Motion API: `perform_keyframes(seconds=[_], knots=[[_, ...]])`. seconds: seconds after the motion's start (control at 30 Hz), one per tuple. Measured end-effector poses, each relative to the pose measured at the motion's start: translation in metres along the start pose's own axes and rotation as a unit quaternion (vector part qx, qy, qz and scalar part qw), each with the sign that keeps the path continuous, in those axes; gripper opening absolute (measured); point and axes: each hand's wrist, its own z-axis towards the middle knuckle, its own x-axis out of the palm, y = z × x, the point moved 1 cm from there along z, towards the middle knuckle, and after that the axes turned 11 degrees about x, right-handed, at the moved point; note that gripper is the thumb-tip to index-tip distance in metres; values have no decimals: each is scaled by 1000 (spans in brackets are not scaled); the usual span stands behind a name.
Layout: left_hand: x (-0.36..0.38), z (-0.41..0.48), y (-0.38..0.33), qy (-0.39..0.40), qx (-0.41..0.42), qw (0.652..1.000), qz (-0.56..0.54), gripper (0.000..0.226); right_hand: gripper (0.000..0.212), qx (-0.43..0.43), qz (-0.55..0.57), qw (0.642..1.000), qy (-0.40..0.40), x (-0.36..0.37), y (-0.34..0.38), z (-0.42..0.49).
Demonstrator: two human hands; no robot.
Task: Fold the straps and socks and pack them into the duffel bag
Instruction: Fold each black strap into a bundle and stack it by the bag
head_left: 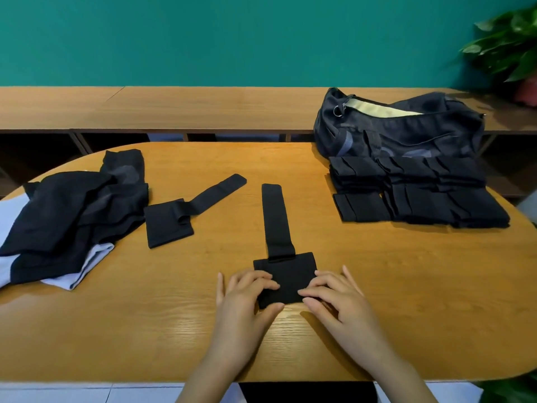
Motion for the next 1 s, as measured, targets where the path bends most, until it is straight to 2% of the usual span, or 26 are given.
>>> perform_keyframes(seconds=[0.07, 0.13, 0.43, 0.53, 0.67, 0.87, 1.0], knots=[[2, -4, -1, -13, 14, 1000, 9, 26, 48, 5, -2, 1000, -5, 2, 1, -3], [3, -4, -3, -28, 24, 999, 16, 34, 44, 7, -10, 1000, -15, 4, 6, -2], [2, -2, 1, -98, 8, 995, -23, 36, 40, -18, -46, 995, -85, 10, 17, 3], [3, -2, 0, -98, 7, 995, -22, 44, 40, -2, -22, 996, -84, 11, 17, 3], [3, -2, 0, -92, 3, 996, -20, 41, 39, 26, 12, 997, -70, 10, 17, 6], [4, -1, 0, -80, 7, 997, -6, 42, 23, 40, 23, 997, -58, 9, 19, 6], [3, -1, 0, -79, 0, 997, -4, 43, 37, 26, 12, 997, -67, 9, 18, 4]])
